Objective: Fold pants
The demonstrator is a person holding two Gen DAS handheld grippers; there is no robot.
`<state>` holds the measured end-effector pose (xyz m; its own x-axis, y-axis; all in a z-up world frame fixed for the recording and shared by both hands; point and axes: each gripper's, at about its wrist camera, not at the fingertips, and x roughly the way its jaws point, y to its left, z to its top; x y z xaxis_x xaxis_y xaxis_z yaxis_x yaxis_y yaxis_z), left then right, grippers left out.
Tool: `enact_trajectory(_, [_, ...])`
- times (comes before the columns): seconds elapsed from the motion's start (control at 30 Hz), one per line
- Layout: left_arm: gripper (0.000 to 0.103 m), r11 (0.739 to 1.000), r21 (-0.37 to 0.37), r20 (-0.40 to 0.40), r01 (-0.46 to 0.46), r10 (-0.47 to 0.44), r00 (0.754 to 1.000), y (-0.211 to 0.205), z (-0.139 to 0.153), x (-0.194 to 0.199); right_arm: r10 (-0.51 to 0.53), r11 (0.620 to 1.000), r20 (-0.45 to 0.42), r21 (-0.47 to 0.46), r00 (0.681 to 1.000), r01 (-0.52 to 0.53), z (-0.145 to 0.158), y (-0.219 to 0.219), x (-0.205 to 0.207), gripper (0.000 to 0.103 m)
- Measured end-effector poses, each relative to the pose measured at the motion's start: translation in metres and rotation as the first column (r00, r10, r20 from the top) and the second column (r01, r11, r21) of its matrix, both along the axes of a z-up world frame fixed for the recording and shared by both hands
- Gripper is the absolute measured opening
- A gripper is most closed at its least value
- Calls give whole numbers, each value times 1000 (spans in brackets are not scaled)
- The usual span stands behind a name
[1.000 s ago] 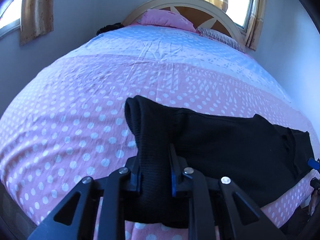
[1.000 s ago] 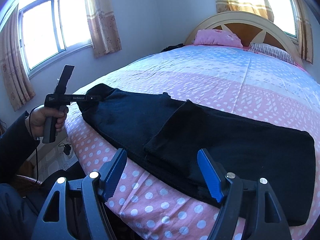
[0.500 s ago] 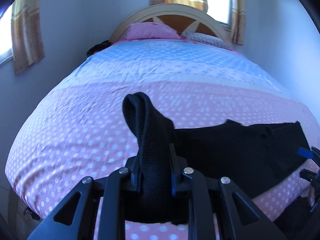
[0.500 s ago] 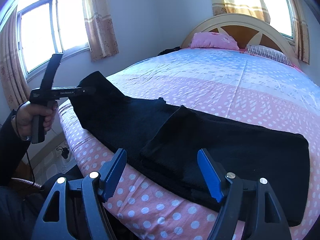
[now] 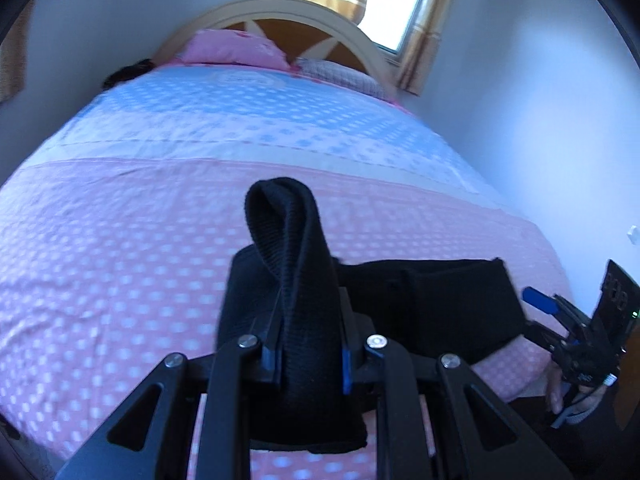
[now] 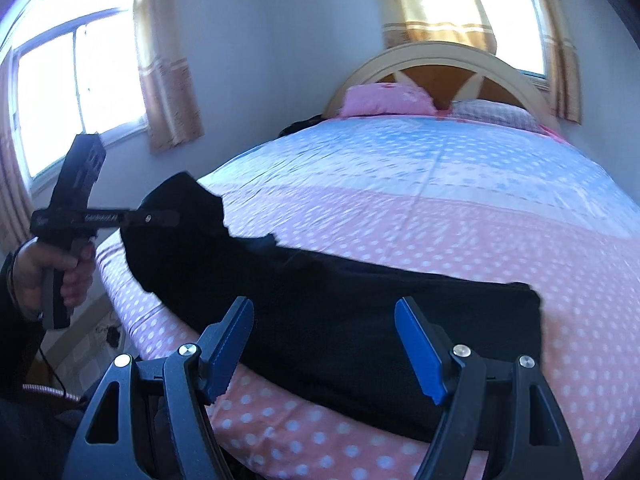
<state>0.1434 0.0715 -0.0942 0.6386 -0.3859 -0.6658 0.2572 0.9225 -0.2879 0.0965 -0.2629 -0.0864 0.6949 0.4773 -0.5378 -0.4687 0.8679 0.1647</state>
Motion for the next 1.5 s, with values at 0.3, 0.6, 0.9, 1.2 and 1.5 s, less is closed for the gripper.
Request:
enact_trajectory(0.3, [20, 990, -78, 10, 120, -120, 993, -62, 25, 2, -197, 976, -50, 85, 979, 201, 5, -67, 11, 74])
enact_trajectory(0.6, [20, 971, -83, 1, 223, -223, 975, -124, 38, 12, -356, 919, -118, 137, 927, 371, -6, -119, 19, 74])
enact_trajectory(0.9, [20, 954, -67, -47, 293, -296, 954, -181, 30, 20, -444, 866, -147, 184, 884, 465, -6, -149, 21, 74])
enact_trajectory(1.2, [20, 944, 18, -113, 330, -326, 939, -252, -16, 28, -473, 843, -158, 206, 867, 497, -10, -160, 23, 75])
enact_trajectory(1.5, [38, 921, 5, -75, 390, -388, 918, -270, -19, 10, -421, 808, -265, 325, 868, 491, -27, -183, 30, 75])
